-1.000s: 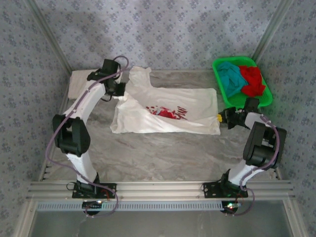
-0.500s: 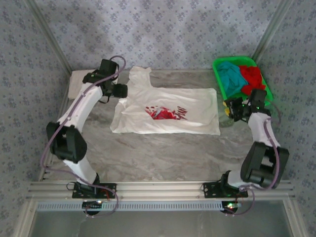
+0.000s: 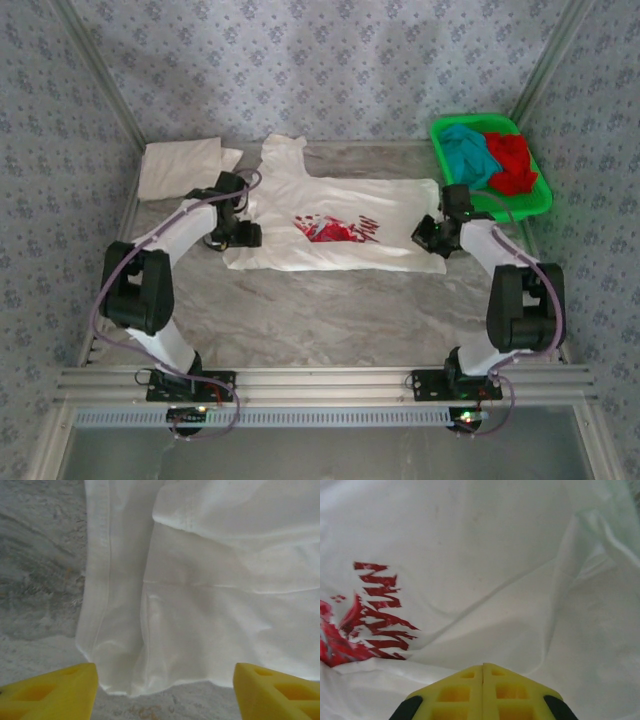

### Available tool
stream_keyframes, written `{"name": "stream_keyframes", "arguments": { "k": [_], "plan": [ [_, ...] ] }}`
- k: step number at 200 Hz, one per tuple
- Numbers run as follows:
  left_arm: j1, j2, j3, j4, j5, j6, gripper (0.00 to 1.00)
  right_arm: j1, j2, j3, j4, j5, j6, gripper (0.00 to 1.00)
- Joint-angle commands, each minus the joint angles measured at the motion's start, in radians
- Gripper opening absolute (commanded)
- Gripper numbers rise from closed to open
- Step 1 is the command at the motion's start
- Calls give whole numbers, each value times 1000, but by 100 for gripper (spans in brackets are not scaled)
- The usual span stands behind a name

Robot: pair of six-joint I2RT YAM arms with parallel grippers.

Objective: Fold and stack the t-shirts

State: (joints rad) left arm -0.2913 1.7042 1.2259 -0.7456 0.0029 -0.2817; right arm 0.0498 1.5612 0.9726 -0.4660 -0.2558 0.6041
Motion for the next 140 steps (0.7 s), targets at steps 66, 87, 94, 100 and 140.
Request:
{"name": "stream_keyframes", "arguments": {
  "k": [66,87,94,100,140],
  "plan": [
    [27,94,-139,180,68,-32,32,83,219,90,-14,32,-80,0],
    [38,94,-192,178,51,-71,19,82,235,63,-12,38,-62,0],
    [38,91,-209,171,45,-83,18,81,231,49,-6,38,-57,0],
    [38,86,-225,165,42,-92,18,81,226,33,-2,39,-51,0],
    [38,-38,-339,93,14,-169,18,87,124,-100,23,24,13,0]
  ]
}}
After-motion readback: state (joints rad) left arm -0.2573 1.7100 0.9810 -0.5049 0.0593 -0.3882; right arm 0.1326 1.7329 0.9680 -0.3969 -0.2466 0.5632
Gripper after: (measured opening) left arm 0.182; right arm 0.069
